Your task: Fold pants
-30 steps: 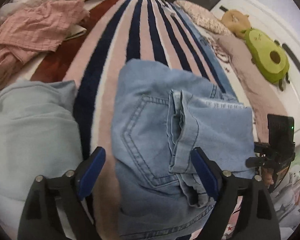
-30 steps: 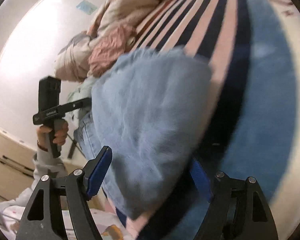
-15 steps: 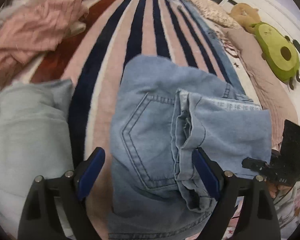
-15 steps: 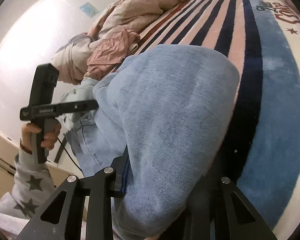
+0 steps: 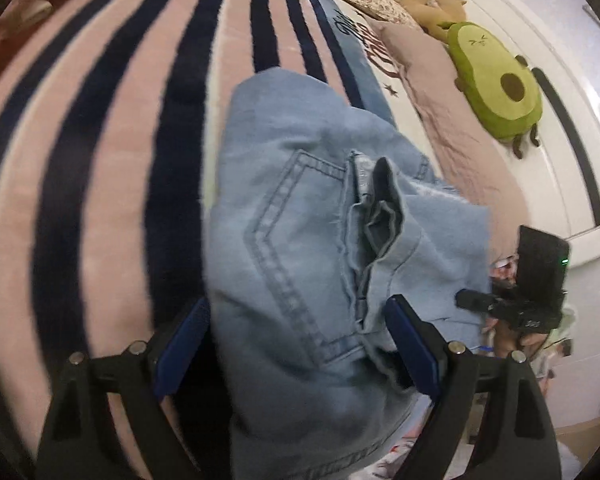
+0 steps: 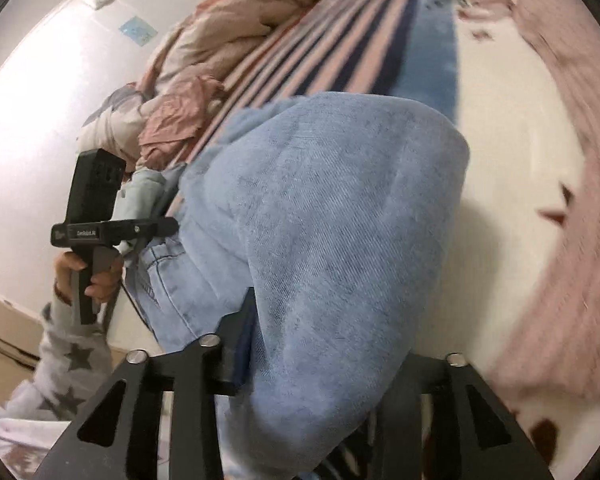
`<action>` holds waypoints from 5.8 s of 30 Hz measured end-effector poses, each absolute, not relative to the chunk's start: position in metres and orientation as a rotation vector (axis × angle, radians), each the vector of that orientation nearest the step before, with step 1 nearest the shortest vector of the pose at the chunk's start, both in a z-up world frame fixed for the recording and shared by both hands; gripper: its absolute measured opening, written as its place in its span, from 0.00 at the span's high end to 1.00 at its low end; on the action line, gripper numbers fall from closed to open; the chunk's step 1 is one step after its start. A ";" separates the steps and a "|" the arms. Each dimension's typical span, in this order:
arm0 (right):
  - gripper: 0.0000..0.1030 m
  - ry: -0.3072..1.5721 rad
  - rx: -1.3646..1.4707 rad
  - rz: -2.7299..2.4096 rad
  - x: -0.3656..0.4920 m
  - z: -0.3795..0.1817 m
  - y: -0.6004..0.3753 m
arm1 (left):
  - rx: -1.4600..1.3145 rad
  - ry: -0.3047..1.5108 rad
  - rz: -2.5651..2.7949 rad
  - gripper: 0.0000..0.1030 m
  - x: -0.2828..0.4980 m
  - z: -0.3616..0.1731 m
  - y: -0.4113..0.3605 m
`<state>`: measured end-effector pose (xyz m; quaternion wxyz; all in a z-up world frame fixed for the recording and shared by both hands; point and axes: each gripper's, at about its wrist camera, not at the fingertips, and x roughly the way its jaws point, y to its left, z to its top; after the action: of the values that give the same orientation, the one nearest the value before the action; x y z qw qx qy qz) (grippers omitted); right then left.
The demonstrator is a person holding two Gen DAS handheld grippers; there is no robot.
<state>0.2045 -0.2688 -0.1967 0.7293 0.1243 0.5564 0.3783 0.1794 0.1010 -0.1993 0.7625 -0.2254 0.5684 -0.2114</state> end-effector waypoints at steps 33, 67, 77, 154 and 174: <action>0.74 1.053 0.109 1.186 0.200 -0.046 0.027 | -0.395 0.818 0.008 0.85 0.098 0.007 0.340; 0.51 1.101 -0.093 1.236 0.158 -0.132 0.151 | -0.374 0.904 0.390 0.22 0.044 -0.091 0.431; 0.34 0.965 -0.155 1.220 0.141 -0.114 0.107 | -0.179 0.805 0.429 0.15 0.021 -0.053 0.356; 0.01 0.345 -0.121 0.588 0.033 -0.033 -0.210 | -0.031 0.291 0.190 0.01 -0.006 -0.016 0.036; 0.01 0.329 -0.136 0.471 0.029 -0.030 -0.213 | -0.031 0.293 0.191 0.01 -0.007 -0.020 0.044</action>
<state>0.0289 -0.2125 -0.0303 0.9567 -0.0671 0.1624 0.2322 -0.0069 0.0442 -0.0204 0.9846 -0.0154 0.1457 0.0952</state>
